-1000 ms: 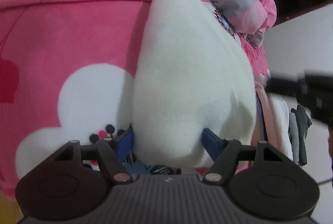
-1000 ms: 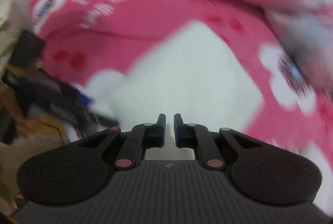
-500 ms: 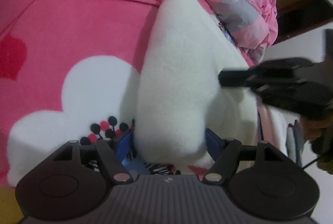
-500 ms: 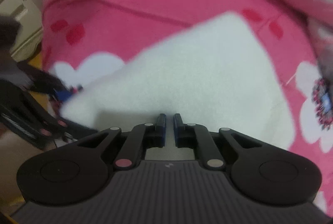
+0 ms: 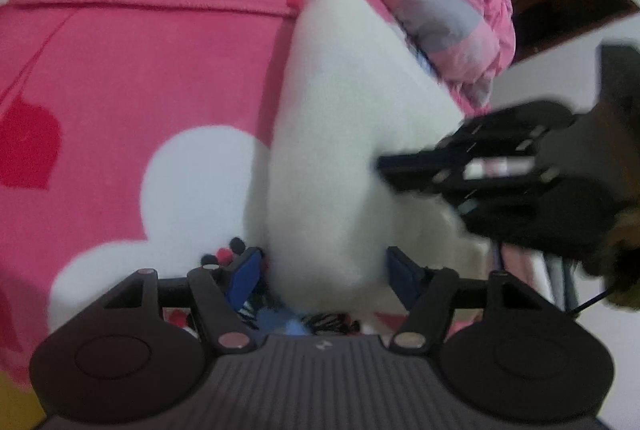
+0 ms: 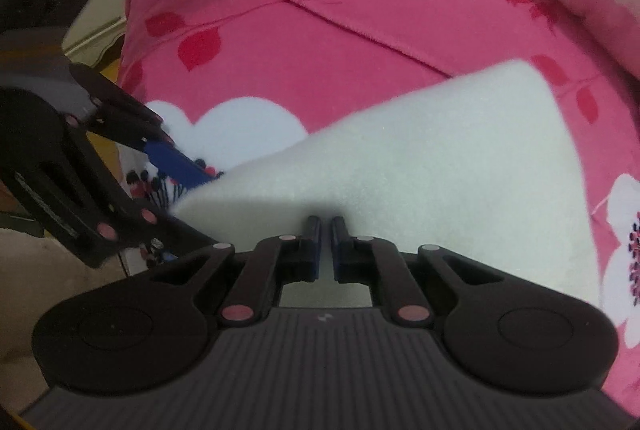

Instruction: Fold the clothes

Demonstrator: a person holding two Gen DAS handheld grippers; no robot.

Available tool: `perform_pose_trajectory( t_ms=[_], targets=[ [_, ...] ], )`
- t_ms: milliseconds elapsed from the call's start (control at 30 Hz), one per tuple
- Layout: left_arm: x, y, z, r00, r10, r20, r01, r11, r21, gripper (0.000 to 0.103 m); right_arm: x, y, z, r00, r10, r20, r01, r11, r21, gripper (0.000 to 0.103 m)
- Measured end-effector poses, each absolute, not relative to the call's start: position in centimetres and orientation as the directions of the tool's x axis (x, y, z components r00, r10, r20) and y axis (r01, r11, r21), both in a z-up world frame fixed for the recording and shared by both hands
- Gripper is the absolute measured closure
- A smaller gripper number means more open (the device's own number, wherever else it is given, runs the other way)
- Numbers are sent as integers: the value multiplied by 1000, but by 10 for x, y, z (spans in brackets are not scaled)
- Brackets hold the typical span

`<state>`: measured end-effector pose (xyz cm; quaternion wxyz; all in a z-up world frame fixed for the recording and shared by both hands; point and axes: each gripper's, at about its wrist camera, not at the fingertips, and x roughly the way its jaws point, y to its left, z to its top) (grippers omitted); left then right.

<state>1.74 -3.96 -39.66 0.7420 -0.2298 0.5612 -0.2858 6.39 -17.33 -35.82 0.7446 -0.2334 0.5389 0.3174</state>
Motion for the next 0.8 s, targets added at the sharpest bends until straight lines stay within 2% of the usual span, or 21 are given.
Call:
perform_pose_trajectory(
  t_ms=[133, 233, 333, 567, 700, 800],
  targets=[
    [18, -36, -407, 189, -705, -683, 169, 709, -685, 34, 59, -169, -330, 213, 235, -948, -739, 674, 1, 99],
    [18, -35, -411, 176, -704, -688, 185, 710, -680, 38, 50, -168, -353, 173, 179, -969, -772, 635, -20, 99],
    [19, -35, -413, 171, -703, -690, 195, 711, -676, 38, 53, -171, -370, 174, 200, -964, -765, 644, -4, 100],
    [17, -27, -401, 176, -713, -678, 192, 701, -687, 37, 52, -170, -338, 208, 155, -966, -731, 681, -48, 100],
    [19, -24, -390, 195, -706, -680, 196, 708, -679, 40, 52, -182, -373, 227, 108, -968, -715, 694, -90, 100],
    [22, -17, -369, 260, -689, -677, 230, 725, -649, 40, 50, -186, -367, 238, 112, -965, -710, 698, -94, 100]
  ],
)
